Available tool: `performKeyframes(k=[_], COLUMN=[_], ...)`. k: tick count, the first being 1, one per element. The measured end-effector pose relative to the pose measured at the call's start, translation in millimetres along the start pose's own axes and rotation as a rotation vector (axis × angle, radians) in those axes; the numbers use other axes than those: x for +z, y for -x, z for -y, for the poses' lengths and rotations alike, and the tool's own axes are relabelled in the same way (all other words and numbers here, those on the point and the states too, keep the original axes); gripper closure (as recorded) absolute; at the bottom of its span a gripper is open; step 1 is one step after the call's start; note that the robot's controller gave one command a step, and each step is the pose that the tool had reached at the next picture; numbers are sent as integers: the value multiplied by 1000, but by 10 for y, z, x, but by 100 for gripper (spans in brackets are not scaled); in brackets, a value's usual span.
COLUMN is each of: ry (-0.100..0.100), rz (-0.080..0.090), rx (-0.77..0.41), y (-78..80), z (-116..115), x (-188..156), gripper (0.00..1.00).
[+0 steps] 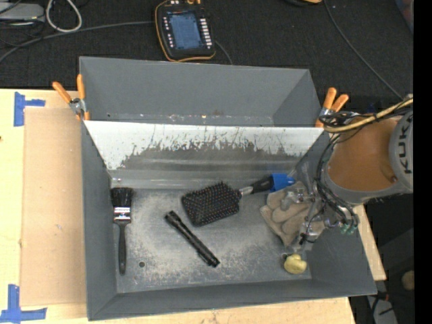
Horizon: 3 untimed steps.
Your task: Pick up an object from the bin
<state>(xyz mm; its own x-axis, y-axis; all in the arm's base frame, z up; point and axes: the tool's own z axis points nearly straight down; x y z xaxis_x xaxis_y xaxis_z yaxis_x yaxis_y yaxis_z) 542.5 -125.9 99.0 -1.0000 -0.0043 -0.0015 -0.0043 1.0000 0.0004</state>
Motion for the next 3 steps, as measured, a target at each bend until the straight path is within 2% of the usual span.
performKeyframes(k=[1, 2, 3], ry=[8, 1, 10], rz=[-3, -12, -11], rx=[572, -87, 156], y=[-13, 159, 82], z=[-162, -98, -165], x=[276, 289, 288], gripper=[0, 0, 0])
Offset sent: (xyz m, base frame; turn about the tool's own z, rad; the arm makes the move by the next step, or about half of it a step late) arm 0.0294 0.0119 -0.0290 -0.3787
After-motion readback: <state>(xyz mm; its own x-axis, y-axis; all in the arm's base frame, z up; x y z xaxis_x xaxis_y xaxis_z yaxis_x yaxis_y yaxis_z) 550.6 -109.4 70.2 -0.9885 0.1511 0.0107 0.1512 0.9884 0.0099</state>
